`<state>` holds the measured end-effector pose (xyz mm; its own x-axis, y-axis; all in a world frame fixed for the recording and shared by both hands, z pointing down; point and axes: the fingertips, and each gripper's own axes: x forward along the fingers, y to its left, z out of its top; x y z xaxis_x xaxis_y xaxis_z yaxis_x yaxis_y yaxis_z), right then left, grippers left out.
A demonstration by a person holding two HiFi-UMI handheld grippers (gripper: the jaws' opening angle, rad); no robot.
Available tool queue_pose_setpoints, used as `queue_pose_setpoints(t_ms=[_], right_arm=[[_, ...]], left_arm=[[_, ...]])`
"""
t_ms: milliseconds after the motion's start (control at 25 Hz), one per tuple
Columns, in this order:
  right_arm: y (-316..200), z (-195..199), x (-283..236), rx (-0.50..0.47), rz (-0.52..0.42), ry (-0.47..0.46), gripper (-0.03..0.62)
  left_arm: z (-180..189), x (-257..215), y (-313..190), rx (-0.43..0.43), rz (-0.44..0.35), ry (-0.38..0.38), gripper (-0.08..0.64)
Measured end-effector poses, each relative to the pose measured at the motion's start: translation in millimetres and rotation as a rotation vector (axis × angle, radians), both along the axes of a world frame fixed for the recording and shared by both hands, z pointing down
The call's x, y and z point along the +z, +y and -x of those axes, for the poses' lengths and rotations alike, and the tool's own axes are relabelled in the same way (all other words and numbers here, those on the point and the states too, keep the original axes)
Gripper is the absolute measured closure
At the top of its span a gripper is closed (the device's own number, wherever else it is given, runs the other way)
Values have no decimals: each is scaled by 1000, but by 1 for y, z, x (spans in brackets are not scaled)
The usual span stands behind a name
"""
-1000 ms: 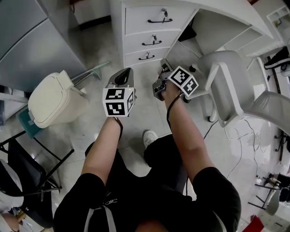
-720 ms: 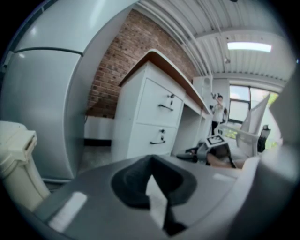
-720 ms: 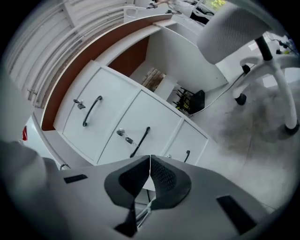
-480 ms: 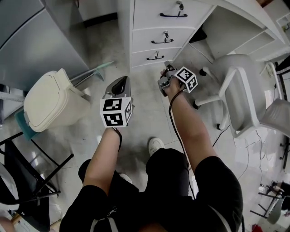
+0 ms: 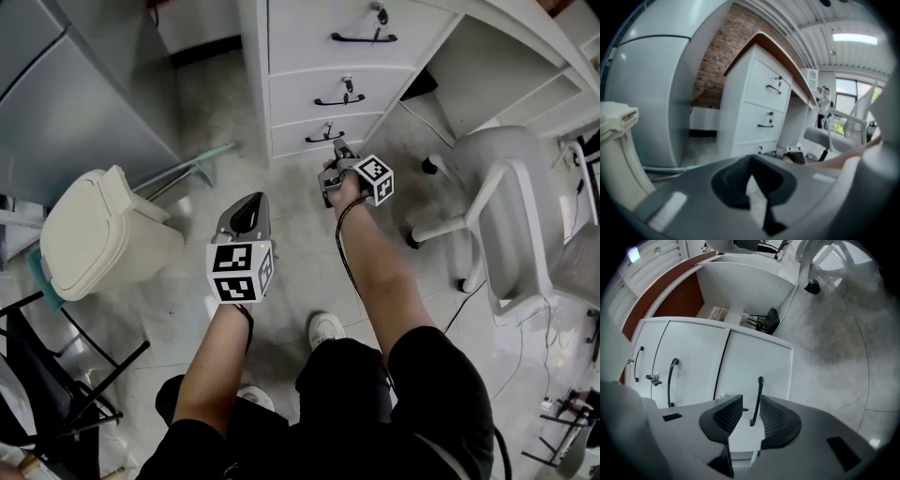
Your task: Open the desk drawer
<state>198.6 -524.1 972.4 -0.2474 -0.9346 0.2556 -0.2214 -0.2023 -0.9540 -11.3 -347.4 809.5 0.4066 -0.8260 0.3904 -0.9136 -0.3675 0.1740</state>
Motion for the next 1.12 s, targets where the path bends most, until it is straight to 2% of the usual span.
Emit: queue_pose_setpoints(t_ms=[560, 720, 880, 1000, 1120], right_arm=[[-29, -12, 36, 77, 32, -66, 502], [-35, -6, 38, 64, 11, -91, 505], [-39, -2, 32, 49, -44, -112, 569], [-40, -1, 31, 31, -57, -125, 574], [-37, -2, 30, 25, -50, -135, 577]], left_arm=[[-23, 29, -10, 57, 48, 1, 560], [-26, 35, -11, 68, 56, 1, 560], [-21, 47, -8, 64, 71, -15, 560], [-21, 48, -8, 74, 57, -42, 560], [-22, 48, -7, 82, 56, -33, 560]])
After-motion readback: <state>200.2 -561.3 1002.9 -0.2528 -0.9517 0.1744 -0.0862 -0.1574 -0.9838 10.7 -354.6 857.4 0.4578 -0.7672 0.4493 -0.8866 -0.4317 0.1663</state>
